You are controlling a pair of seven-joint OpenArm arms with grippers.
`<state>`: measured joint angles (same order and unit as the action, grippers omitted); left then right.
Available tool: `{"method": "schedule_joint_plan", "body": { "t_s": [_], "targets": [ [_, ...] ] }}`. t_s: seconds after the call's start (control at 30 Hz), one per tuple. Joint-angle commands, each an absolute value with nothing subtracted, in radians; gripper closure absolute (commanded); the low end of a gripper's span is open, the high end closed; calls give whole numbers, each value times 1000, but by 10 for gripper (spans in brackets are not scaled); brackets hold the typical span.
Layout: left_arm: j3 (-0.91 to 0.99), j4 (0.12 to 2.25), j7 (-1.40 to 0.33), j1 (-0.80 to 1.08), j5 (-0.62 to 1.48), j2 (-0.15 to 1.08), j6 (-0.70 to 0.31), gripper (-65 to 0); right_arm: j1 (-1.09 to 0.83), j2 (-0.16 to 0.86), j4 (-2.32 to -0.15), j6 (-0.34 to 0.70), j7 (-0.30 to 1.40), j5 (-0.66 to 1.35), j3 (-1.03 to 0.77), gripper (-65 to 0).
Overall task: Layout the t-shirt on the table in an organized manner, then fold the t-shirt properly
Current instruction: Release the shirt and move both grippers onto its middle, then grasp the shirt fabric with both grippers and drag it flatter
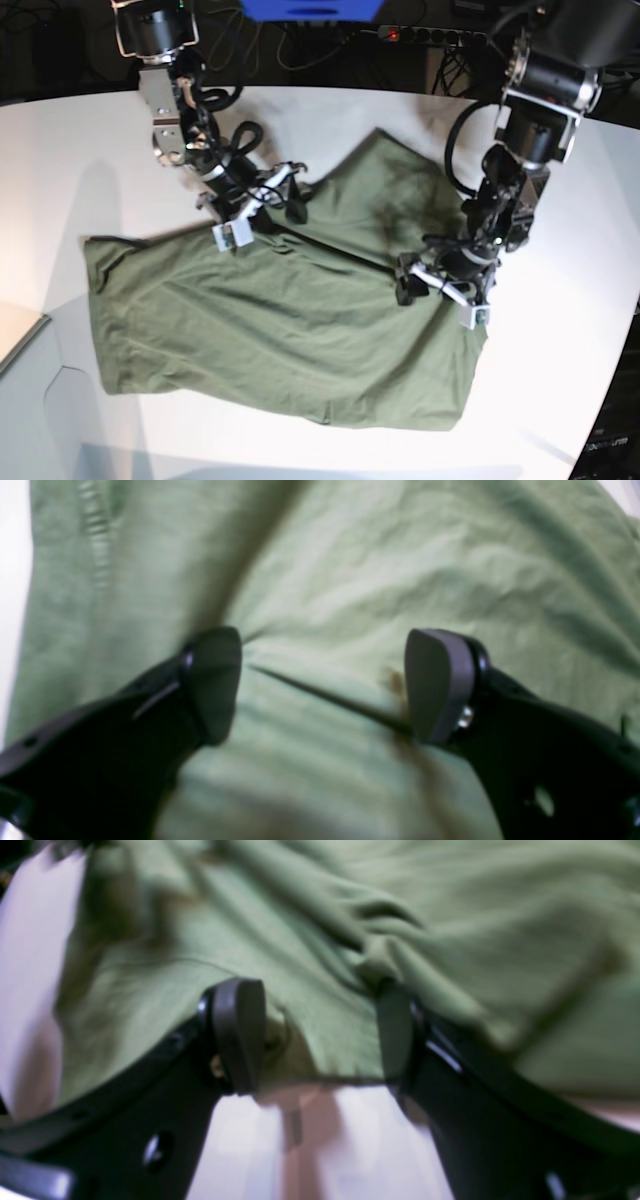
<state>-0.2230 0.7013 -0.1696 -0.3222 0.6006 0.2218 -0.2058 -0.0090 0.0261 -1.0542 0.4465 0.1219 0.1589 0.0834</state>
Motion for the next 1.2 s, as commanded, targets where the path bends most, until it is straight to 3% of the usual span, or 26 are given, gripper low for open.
{"method": "schedule_joint_plan", "body": {
  "t_s": [0.0, 0.33, 0.53, 0.67, 0.83, 1.17],
  "targets": [
    [-226, 742, -289, -262, 591, 226, -180, -500, -19, 58, -1044, 390, 213, 114, 61, -359],
    [-225, 1360, -414, 124, 591, 199, -179, -499, 24, 176, -1044, 390, 220, 114, -82, -359],
    [-223, 1675, -453, 154, 591, 197, -179, -499, 51, 205, -1049, 392, 213, 114, -203, -359],
    [-160, 1773, -453, 110, 584, 189, -179, -502, 41, 189, -1152, 392, 219, 116, -331, -360],
    [-163, 1598, -447, -81, 581, 170, -179, -502, -19, 133, -1291, 394, 222, 116, -369, -360],
    [-297, 848, -443, -499, 433, -19, -179, -501, -177, -44, -1474, 394, 222, 114, -194, -358]
  ]
}}
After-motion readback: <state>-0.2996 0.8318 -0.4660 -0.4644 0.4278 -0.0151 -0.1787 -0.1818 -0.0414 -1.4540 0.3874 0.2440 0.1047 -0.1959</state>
